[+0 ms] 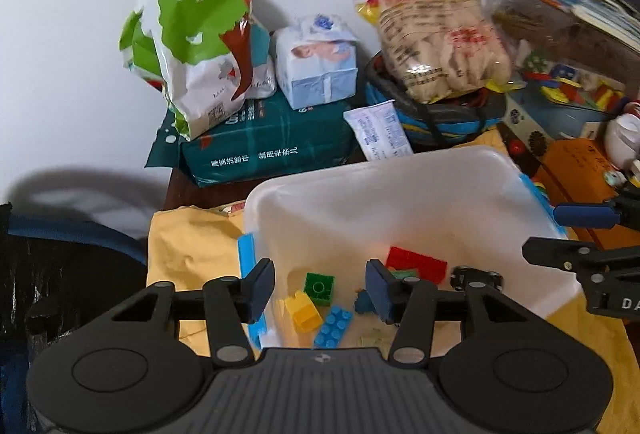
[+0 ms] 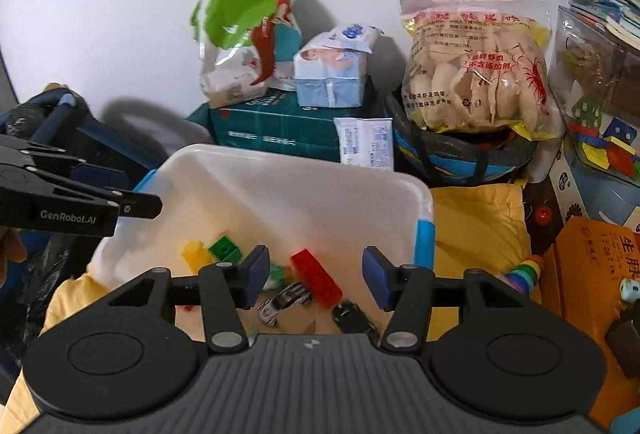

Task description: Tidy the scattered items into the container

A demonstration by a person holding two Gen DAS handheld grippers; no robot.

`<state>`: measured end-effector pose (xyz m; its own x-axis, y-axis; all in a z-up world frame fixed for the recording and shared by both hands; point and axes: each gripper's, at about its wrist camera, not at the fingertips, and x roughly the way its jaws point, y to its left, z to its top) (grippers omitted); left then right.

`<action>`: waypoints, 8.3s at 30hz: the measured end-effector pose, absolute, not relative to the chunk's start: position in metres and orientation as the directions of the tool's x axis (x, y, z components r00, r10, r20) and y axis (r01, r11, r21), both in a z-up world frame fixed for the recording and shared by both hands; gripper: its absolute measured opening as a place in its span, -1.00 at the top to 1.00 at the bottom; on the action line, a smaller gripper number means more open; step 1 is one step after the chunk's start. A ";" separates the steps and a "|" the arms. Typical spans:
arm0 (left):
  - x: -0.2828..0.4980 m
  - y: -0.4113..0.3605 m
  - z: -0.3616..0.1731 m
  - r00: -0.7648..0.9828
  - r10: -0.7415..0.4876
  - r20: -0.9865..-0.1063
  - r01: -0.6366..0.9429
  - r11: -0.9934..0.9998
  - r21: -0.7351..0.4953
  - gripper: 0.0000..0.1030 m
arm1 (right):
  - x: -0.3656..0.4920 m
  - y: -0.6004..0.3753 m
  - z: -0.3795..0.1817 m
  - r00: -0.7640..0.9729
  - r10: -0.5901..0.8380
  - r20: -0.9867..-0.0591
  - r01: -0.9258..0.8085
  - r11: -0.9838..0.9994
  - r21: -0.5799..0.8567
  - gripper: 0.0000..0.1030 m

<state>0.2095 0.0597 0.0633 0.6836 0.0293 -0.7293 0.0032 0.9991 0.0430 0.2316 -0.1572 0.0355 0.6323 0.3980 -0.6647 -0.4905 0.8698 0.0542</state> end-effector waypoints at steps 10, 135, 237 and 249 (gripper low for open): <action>0.107 0.055 0.016 0.673 -0.041 -0.738 0.001 0.999 -0.055 -0.12 | 0.134 -0.160 -0.052 0.496 0.389 -0.776 -0.520 0.849 0.094 -0.08; 0.298 0.029 0.079 0.370 0.151 -0.917 -0.037 0.988 0.148 -0.36 | 0.300 -0.108 0.056 0.408 0.221 -0.886 -0.505 0.863 -0.017 -0.91; 0.293 0.026 0.068 0.384 0.190 -0.904 -0.058 0.982 0.182 -0.55 | 0.296 -0.103 0.037 0.381 0.175 -0.908 -0.508 0.860 -0.048 -0.91; 0.289 0.027 0.067 0.382 0.192 -0.904 -0.058 0.981 0.183 -0.55 | 0.293 -0.098 0.039 0.384 0.173 -0.907 -0.513 0.856 -0.054 -0.91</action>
